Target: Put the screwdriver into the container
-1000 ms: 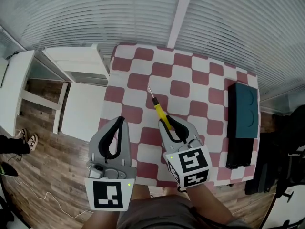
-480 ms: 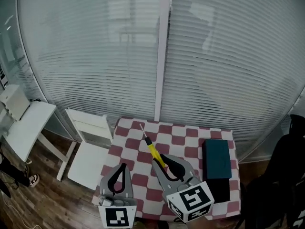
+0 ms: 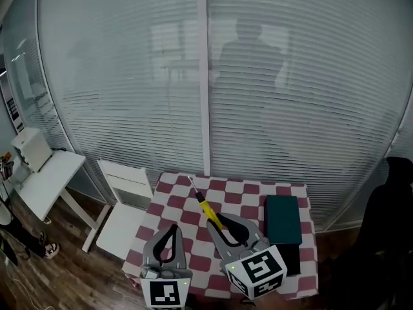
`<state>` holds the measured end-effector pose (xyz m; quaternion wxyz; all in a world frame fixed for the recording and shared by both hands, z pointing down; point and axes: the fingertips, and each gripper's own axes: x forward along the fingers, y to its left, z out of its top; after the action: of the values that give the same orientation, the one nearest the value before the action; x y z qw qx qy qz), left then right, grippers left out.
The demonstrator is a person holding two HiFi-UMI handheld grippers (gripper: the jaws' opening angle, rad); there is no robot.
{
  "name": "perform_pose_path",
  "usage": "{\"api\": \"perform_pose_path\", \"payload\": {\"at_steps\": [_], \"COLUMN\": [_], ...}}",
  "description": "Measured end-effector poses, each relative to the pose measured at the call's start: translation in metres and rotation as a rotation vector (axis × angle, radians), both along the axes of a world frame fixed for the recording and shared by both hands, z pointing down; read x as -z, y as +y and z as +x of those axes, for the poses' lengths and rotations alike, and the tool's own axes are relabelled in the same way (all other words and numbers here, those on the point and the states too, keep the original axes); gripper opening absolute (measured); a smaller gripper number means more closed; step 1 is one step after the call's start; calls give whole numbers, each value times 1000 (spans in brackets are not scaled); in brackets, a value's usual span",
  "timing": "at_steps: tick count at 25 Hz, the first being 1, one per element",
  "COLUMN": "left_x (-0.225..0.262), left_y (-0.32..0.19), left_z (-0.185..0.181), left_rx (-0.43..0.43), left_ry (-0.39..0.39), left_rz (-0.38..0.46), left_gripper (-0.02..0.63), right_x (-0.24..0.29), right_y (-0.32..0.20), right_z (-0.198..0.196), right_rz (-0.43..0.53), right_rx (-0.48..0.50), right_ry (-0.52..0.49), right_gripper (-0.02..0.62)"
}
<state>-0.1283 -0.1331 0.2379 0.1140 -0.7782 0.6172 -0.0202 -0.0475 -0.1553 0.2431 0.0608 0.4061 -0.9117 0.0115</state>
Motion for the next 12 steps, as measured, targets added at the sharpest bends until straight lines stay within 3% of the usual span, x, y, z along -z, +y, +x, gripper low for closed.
{"api": "perform_pose_path", "payload": {"at_steps": [7,12], "left_x": [0,-4], "left_y": [9,6], "left_z": [17,22], "left_rx": [-16,-60], "left_ry": [-35,-17], "left_rz": [-15,-28], "left_gripper": [0,0], "right_x": [-3,-6], "right_y": [10,8], "right_z": [16,22], "right_rz": [-14,-20], "right_rx": [-10,-55], "right_ry": [-11,-13], "right_gripper": [98,98]}}
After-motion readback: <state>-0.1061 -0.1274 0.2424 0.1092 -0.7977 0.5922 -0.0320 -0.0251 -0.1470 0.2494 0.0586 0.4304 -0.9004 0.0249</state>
